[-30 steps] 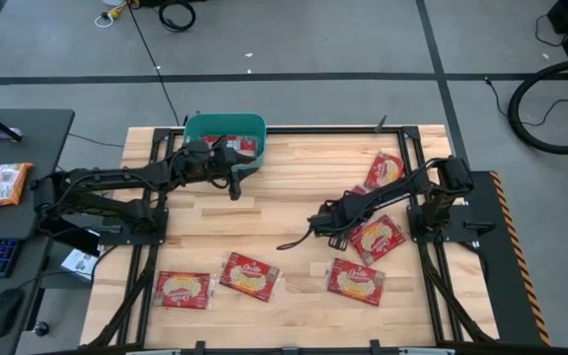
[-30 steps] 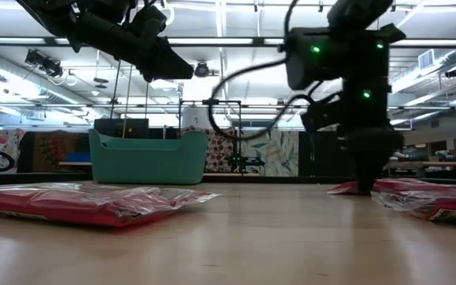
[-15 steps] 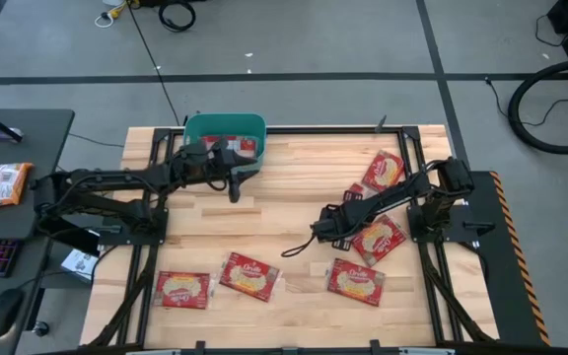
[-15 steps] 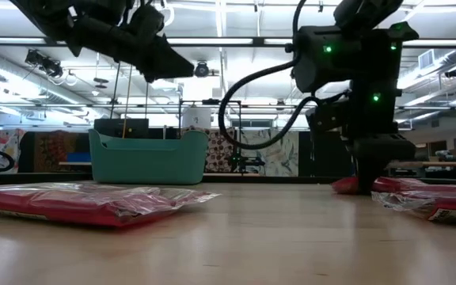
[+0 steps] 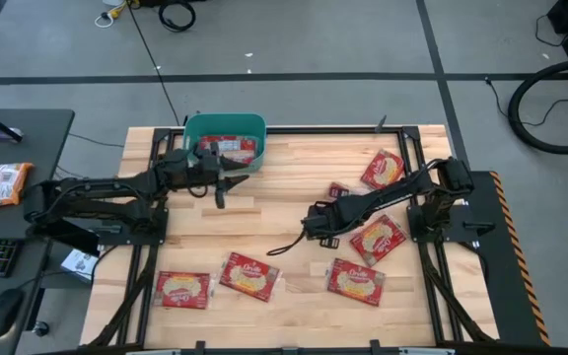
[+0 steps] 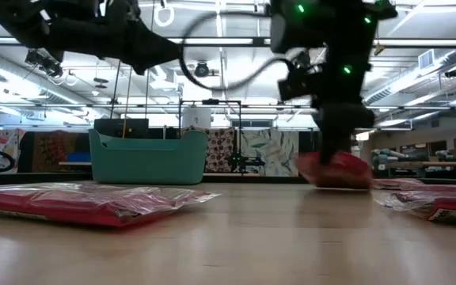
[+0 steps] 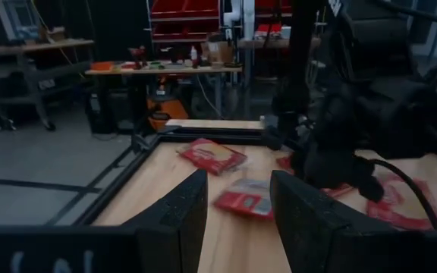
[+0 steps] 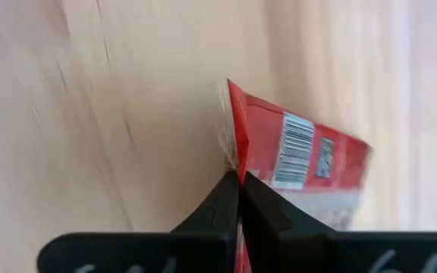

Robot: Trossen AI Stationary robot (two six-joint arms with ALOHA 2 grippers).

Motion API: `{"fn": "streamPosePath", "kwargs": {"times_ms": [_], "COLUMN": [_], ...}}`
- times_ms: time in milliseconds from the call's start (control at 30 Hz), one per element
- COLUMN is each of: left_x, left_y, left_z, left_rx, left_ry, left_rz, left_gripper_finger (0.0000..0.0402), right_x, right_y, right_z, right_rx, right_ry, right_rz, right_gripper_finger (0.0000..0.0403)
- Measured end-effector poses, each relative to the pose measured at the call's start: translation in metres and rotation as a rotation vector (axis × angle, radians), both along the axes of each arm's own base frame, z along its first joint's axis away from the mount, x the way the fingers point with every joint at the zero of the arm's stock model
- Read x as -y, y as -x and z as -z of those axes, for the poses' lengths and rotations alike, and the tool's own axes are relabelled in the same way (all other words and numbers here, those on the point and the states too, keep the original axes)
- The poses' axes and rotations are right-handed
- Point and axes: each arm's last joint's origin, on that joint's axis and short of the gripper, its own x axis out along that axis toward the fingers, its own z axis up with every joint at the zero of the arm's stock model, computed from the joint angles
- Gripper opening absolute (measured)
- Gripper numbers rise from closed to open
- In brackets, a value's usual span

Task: Sort popcorn bags into baskets
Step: Put the popcorn bag into the bin

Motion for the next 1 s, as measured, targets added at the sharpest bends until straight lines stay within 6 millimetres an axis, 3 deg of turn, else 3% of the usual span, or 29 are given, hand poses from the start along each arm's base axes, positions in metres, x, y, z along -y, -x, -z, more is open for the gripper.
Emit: {"fn": "streamPosePath", "kwargs": {"times_ms": [500, 733, 1000], "left_x": [0.026, 0.038, 0.041], "left_y": [0.033, 0.039, 0.052], "left_z": [-0.008, -0.006, 0.005], "left_rx": [-0.081, -0.099, -0.010], "left_ry": [0.050, 0.043, 0.034], "left_rz": [0.036, -0.012, -0.062], "left_gripper_finger": [0.0149, 0.0149, 0.0149], "right_x": [0.018, 0.023, 0.039], "right_y": [-0.047, -0.063, -0.083], "right_z": [-0.079, -0.101, -0.121], "right_rx": [0.180, 0.289, 0.521], "right_ry": [0.115, 0.156, 0.068], "right_rz": [-0.202, -0.324, -0.445], "right_gripper_finger": [0.0014, 0.0013, 0.0013]}}
